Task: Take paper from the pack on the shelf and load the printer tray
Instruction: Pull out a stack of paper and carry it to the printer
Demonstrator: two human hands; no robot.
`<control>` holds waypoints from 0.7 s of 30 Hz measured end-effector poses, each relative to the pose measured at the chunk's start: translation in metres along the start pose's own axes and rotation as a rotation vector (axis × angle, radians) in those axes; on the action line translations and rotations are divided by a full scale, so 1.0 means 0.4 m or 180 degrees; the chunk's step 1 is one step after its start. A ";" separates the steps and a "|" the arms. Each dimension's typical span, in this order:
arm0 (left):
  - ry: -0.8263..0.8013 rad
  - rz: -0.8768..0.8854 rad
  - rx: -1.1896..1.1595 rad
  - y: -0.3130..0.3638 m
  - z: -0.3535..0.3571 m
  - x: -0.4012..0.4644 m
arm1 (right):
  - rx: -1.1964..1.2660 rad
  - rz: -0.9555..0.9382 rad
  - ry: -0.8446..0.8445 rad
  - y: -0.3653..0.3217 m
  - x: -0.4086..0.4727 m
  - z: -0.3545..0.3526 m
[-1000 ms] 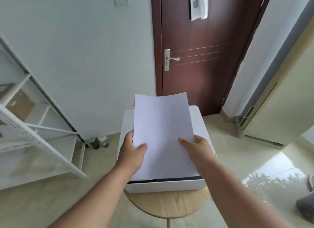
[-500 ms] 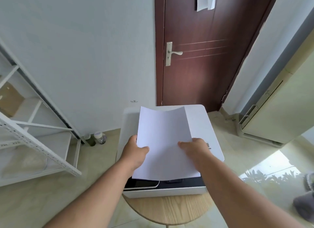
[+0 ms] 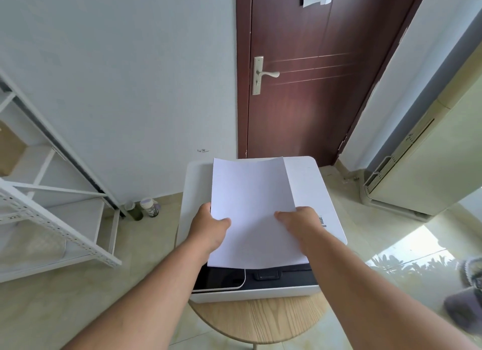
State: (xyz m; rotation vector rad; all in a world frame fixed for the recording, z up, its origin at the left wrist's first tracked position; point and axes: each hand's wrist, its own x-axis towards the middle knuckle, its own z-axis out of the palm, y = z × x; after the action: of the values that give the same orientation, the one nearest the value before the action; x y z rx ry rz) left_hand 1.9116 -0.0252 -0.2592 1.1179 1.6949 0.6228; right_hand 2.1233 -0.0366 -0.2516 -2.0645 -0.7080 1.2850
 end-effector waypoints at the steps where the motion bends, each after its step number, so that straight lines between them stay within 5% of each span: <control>1: 0.0005 0.0009 0.0003 0.001 0.001 0.003 | 0.0029 -0.0018 0.0025 -0.002 0.003 -0.002; 21: 0.0038 0.0476 -0.0805 -0.040 -0.030 -0.056 | 0.0347 -0.0710 0.0454 0.083 -0.070 -0.089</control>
State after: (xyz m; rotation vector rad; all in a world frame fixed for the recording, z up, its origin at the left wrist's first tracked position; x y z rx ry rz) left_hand 1.8965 -0.0510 -0.2574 1.0655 1.5024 0.9127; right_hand 2.1492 -0.0861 -0.2465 -1.9077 -0.7620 1.0188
